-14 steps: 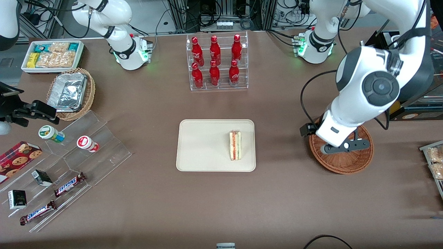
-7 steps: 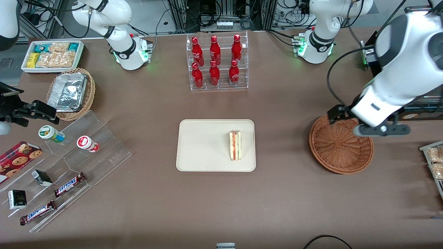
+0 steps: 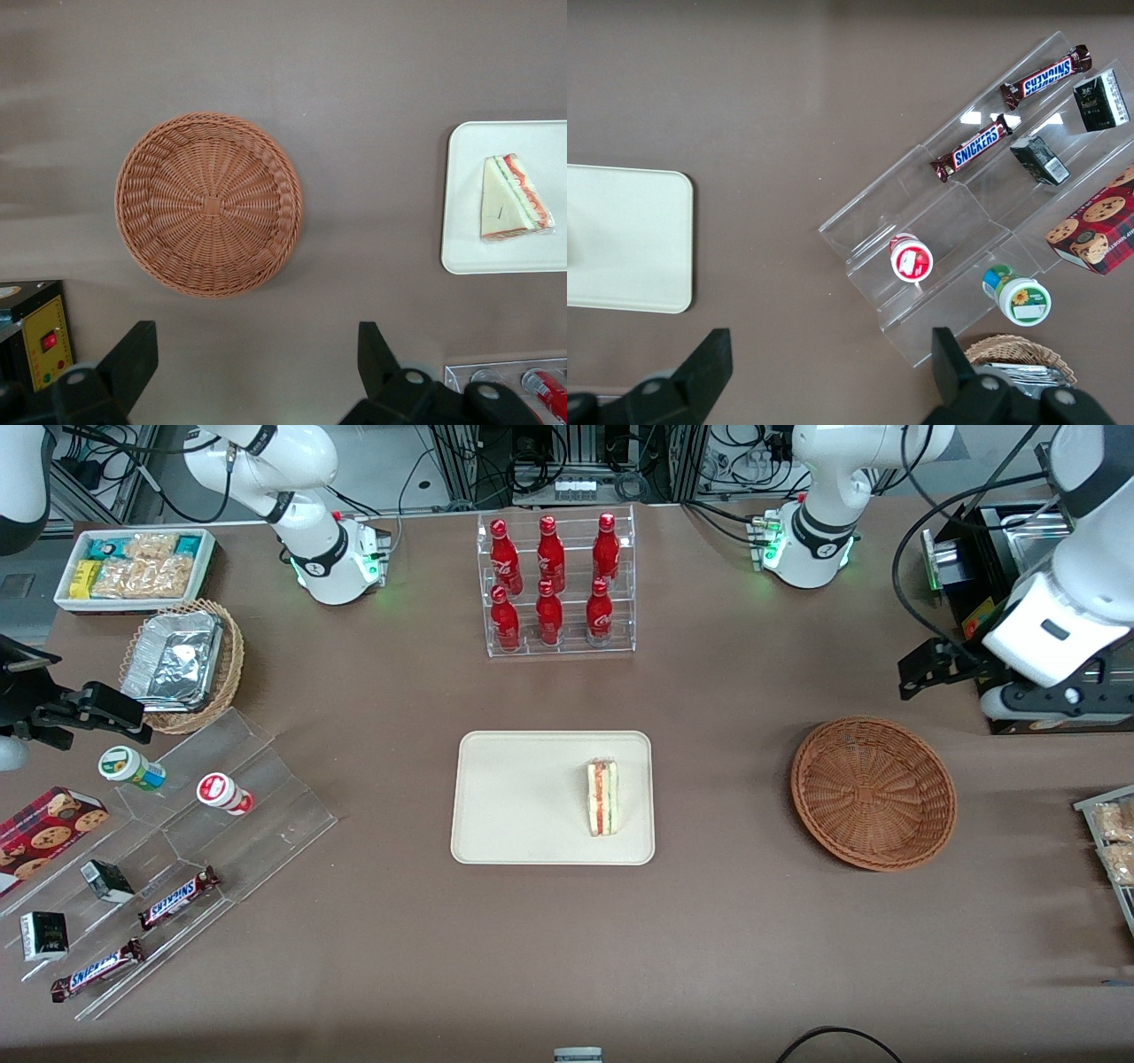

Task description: Place sandwich from basket to tray

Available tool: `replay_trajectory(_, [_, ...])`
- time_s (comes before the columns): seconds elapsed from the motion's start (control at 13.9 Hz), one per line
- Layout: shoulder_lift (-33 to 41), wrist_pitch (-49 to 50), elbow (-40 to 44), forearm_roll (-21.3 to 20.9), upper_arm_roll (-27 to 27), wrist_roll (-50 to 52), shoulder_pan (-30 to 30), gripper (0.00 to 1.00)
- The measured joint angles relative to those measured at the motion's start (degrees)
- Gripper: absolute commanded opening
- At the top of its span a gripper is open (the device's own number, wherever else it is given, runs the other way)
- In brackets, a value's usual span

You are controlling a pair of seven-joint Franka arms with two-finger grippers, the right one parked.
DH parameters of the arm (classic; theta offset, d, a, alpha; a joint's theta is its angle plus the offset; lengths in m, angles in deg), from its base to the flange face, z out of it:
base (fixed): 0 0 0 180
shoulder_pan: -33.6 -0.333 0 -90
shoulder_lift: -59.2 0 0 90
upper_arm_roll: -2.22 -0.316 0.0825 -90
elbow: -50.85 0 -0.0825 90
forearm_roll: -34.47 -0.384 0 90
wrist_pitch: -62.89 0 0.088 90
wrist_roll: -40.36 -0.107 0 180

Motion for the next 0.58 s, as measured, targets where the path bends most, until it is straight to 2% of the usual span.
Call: replay_trajectory(0.58, [0.02, 1.92, 1.22, -1.35, 0.0, -0.23, 0.0, 1.0])
